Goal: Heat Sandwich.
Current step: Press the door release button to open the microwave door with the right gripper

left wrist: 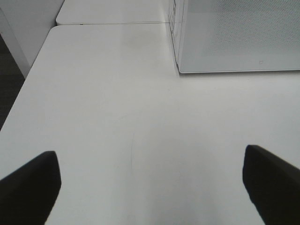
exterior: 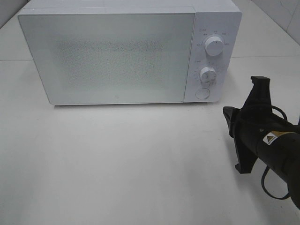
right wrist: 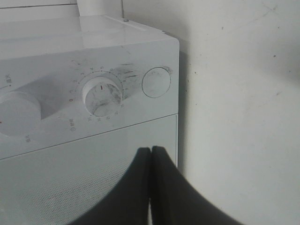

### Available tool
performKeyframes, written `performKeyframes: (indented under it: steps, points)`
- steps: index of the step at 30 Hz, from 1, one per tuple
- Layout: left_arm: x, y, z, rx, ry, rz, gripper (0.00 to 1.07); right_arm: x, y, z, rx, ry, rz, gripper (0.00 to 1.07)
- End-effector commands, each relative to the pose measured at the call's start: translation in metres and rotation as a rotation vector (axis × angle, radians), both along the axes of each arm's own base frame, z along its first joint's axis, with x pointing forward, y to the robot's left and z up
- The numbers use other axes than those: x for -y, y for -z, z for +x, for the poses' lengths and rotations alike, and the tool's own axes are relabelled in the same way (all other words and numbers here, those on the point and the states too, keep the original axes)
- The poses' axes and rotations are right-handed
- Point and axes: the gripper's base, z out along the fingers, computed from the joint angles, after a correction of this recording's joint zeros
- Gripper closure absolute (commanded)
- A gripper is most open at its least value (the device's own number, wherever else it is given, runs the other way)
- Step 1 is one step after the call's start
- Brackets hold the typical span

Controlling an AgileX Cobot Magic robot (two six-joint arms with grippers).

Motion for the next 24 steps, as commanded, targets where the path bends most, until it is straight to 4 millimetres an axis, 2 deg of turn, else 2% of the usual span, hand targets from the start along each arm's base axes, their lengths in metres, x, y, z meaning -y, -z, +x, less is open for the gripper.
performKeyframes:
  steps: [1, 9, 18, 24]
  points:
    - [0.0, 0.0, -0.003, 0.027, -0.004, -0.008, 0.05, -0.001, 0.004, -0.001, -0.03, -0.005, -0.01, 1.07]
    - [0.0, 0.0, -0.003, 0.027, -0.004, -0.008, 0.05, -0.007, 0.014, 0.007, -0.056, 0.006, -0.01, 1.07]
    - [0.0, 0.0, -0.003, 0.027, -0.004, -0.008, 0.05, -0.001, 0.008, 0.034, -0.04, 0.007, -0.028, 1.07]
    - [0.0, 0.0, -0.003, 0.027, -0.004, -0.008, 0.05, -0.004, 0.013, 0.049, -0.046, -0.008, -0.027, 1.07]
